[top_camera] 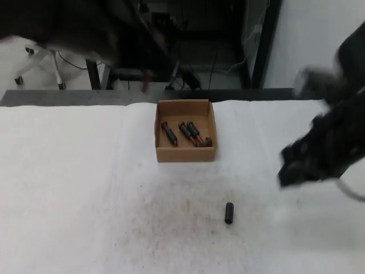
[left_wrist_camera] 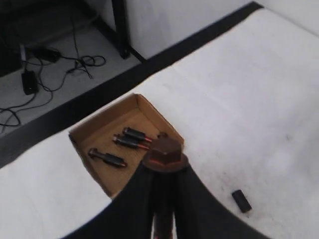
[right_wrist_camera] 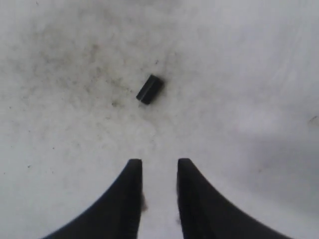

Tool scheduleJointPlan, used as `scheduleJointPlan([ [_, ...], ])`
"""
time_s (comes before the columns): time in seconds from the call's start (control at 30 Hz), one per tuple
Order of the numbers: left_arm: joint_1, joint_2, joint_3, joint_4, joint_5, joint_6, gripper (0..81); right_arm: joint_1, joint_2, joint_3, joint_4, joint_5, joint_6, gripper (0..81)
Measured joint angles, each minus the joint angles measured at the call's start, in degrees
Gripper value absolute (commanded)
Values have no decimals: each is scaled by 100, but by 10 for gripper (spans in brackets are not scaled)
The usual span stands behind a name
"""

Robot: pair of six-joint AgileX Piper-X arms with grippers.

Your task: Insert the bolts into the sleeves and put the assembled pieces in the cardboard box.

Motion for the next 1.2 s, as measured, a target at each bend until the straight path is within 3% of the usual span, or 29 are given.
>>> scheduleJointPlan([
  [0.17,266,-351,0,616,0,107,3,483,572,26,-569,-11,604,293],
  [0.3,302,-350,0,973,0,241,3,863,995,9,-1387,-25,1575,334],
  [0.47,300,-350,0,1248,0,364,3,1056,1406,-172,-1606,3,2337,336],
  [0.7,300,-350,0,1312,0,387,3,1058,1938,-976,-1162,549,2456,336],
  [0.97,312,-408,129,1346,0,625,3,1058,2640,-1748,-12,1380,1975,336],
  [1.2,420,-1298,1634,410,0,333,3,1058,2863,-1897,332,1719,1890,336],
])
